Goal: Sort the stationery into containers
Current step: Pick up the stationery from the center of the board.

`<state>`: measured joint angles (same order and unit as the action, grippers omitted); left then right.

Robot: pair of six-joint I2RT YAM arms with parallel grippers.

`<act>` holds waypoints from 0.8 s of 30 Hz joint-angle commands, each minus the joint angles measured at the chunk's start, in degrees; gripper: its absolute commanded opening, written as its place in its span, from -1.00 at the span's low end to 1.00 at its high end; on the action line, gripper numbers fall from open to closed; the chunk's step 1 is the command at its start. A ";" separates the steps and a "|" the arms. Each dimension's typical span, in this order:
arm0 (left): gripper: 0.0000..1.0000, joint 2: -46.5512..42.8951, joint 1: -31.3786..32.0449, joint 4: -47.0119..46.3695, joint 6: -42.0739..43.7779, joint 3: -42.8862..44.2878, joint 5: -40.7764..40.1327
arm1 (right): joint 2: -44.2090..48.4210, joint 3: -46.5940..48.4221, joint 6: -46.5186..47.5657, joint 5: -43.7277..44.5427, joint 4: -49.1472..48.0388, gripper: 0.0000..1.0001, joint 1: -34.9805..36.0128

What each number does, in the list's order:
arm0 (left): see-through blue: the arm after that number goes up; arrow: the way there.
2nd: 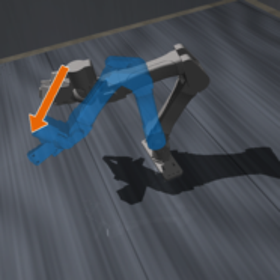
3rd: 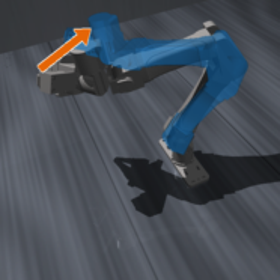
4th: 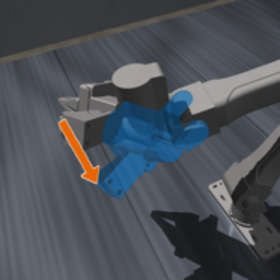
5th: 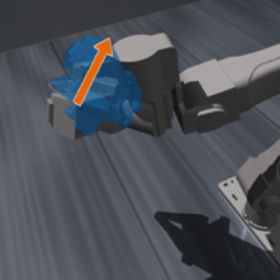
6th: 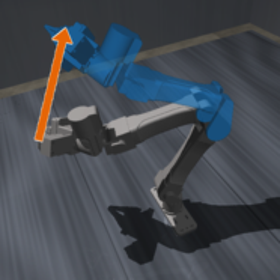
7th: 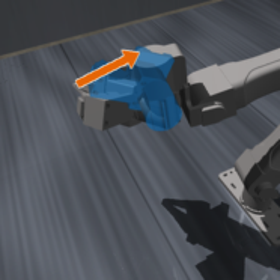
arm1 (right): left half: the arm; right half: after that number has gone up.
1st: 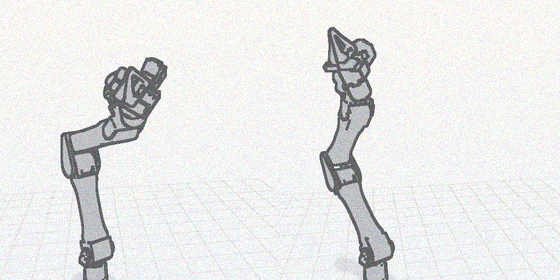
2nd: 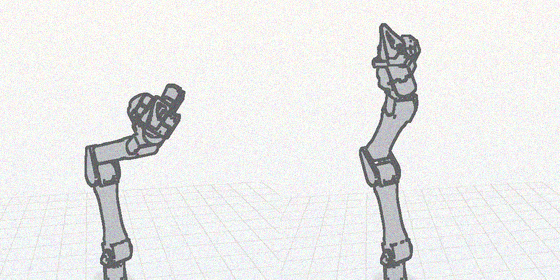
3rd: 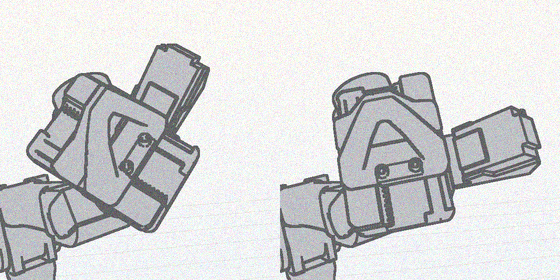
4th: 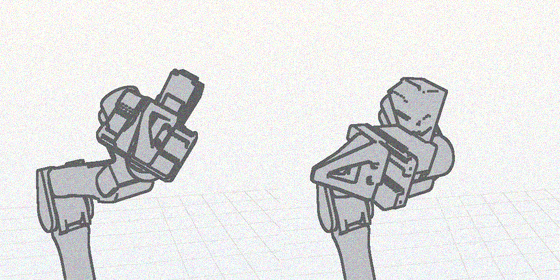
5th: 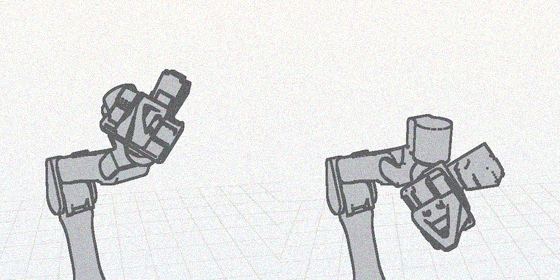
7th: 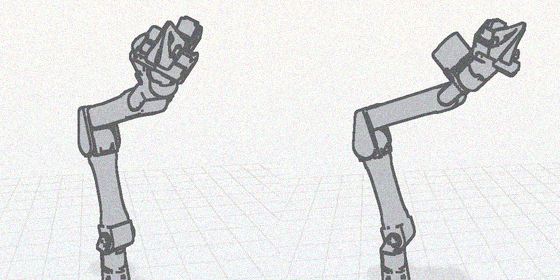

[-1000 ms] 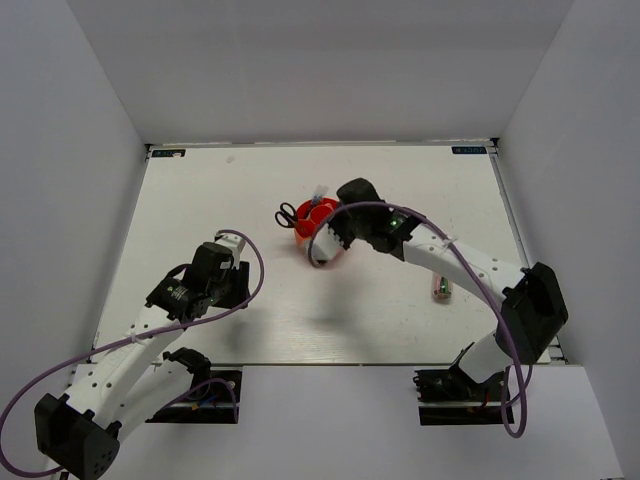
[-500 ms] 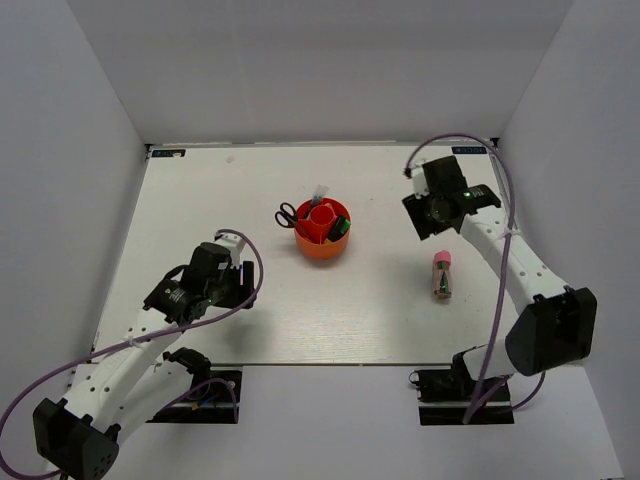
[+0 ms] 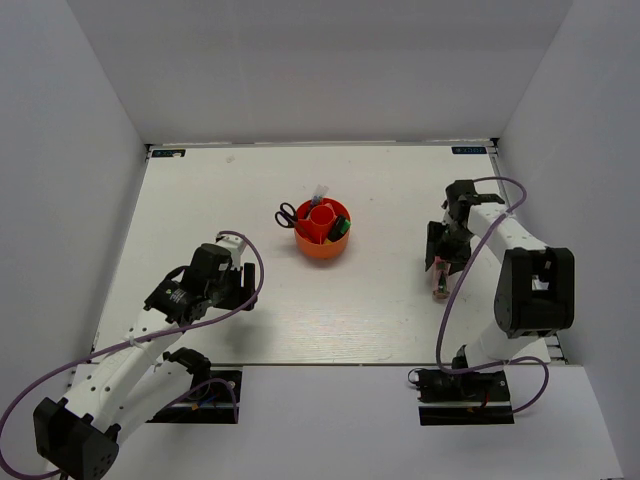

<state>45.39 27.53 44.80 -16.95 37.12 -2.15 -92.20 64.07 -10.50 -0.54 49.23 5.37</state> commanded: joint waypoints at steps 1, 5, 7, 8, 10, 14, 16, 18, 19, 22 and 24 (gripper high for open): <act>0.51 -0.39 -0.11 -0.68 0.34 0.05 1.19 | -2.00 0.87 -3.30 2.45 -2.30 0.27 -1.49; 0.51 -0.30 -0.28 -1.11 0.34 -0.12 1.19 | -3.24 -0.26 -2.24 3.96 -5.28 0.27 -2.11; 0.51 -0.21 -0.19 -0.76 0.43 -0.04 1.10 | -4.90 -0.35 -1.72 4.66 -6.51 0.27 -2.55; 0.51 -0.21 -0.19 -0.68 0.43 -0.12 1.10 | -6.13 0.43 -1.37 4.67 -6.69 0.29 -2.64; 0.51 0.05 -0.19 -0.76 0.43 -0.03 1.10 | -8.68 0.53 -0.58 4.58 -7.04 0.29 -2.55; 0.51 0.32 -0.11 -0.68 0.34 -0.12 0.92 | -12.45 2.10 -0.31 5.02 -8.71 0.29 -2.47; 0.51 0.40 -0.28 -0.59 0.34 -0.12 0.66 | -13.96 2.72 -0.31 5.28 -8.54 0.23 -2.38; 0.51 0.41 -0.19 -0.59 0.34 -0.12 0.40 | -15.02 2.64 -0.57 4.49 -8.36 0.06 -2.20; 0.51 0.58 -0.28 -0.59 0.34 0.05 0.40 | -15.20 2.46 -0.75 3.45 -8.19 -0.08 -2.29; 0.51 0.75 -0.19 -0.67 0.34 -0.03 0.22 | -14.94 1.49 -1.45 2.04 -8.62 -1.00 -2.47; 0.51 0.76 -0.19 -0.50 0.34 -0.12 0.22 | -14.07 1.23 -1.19 1.07 -8.45 -1.00 -2.82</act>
<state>46.30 27.53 44.80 -16.95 37.10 -2.07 -104.86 66.57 -11.22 3.40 43.48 2.98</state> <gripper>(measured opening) 0.755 0.509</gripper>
